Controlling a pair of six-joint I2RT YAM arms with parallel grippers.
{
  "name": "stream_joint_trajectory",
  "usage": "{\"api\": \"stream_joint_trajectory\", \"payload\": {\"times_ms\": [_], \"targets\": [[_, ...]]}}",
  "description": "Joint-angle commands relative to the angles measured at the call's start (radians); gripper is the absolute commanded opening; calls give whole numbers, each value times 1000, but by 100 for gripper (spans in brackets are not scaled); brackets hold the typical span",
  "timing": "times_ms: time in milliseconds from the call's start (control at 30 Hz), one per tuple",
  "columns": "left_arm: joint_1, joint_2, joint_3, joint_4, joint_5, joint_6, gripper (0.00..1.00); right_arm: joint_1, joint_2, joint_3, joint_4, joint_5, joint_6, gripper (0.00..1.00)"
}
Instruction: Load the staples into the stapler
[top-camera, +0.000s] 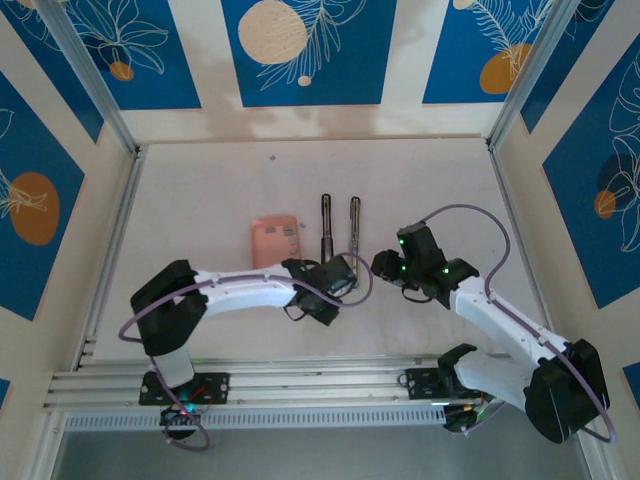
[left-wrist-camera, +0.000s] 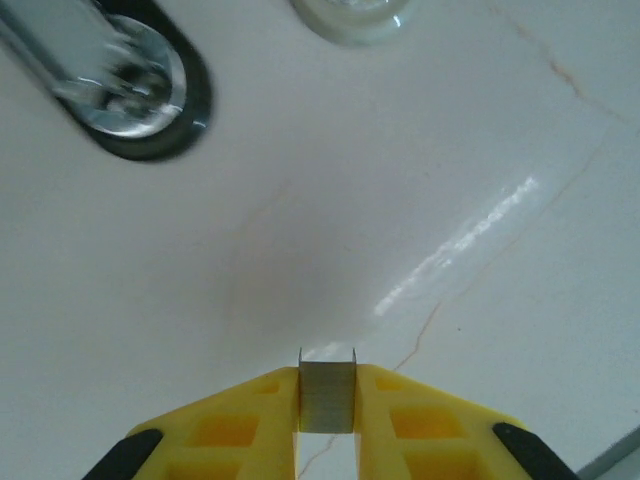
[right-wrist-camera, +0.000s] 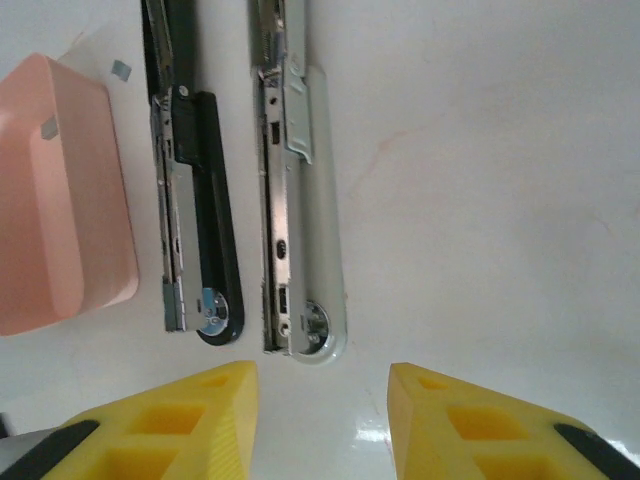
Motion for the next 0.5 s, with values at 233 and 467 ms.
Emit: {"api": "stream_joint_trajectory", "payload": {"times_ms": [233,467], "targets": [[-40,122,89,35,23,-31,24,-19,-142,-77,-55,-17,43,39],[-40,100,69,38,2,-25,39,-16,-159,-89,-72,-14,47,39]]}}
